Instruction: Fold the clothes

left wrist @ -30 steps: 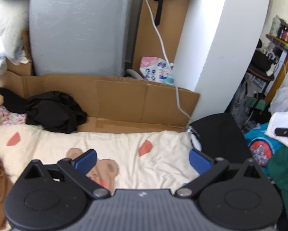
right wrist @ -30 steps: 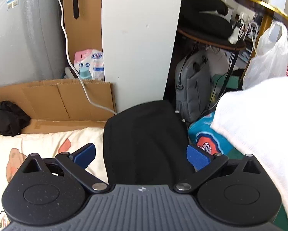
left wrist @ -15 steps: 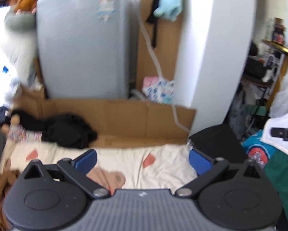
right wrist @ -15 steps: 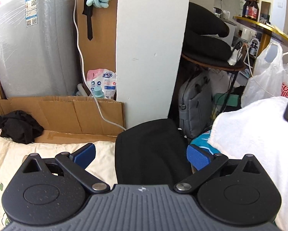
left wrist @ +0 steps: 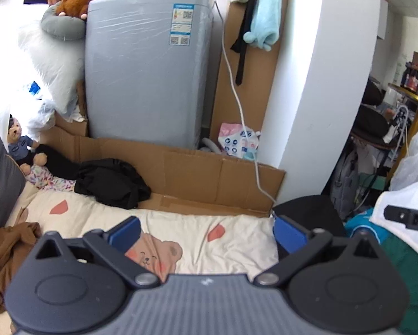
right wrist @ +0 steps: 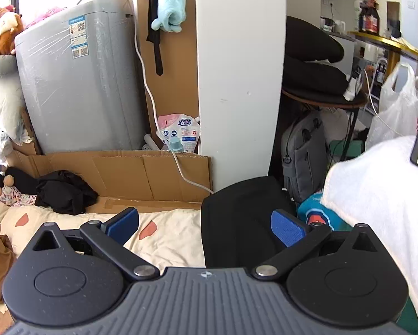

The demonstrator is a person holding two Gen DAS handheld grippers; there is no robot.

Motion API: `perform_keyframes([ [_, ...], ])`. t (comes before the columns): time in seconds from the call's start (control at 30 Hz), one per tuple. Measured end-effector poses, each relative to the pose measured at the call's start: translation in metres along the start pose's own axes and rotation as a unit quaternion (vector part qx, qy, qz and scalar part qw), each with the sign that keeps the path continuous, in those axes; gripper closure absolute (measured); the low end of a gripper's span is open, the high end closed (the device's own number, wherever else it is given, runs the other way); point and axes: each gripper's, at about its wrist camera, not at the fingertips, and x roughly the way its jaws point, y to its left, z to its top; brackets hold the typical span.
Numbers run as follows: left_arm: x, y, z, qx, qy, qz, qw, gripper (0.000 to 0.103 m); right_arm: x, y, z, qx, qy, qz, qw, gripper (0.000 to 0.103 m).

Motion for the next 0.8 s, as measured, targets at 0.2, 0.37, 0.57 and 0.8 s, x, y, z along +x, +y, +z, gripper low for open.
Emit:
perform_keyframes([
  [0.2, -0.016, -0.007, -0.009, 0.005, -0.012, -0.018, 0.9998, 0.000, -0.013, -0.003, -0.010, -0.019, 0.002, -0.005, 1.000, 0.000],
  [0.37, -0.029, -0.009, -0.021, 0.011, -0.018, -0.021, 0.9996, 0.000, -0.027, -0.007, -0.014, -0.005, -0.012, 0.006, 1.000, 0.000],
  [0.57, -0.040, -0.018, -0.023, 0.052, -0.042, -0.003, 0.9978, 0.000, -0.032, -0.009, -0.014, -0.003, -0.014, 0.003, 1.000, 0.000],
  [0.8, -0.044, -0.030, -0.027, 0.061, -0.046, -0.011, 0.9970, 0.000, -0.042, -0.011, -0.019, 0.004, -0.012, 0.024, 1.000, 0.000],
])
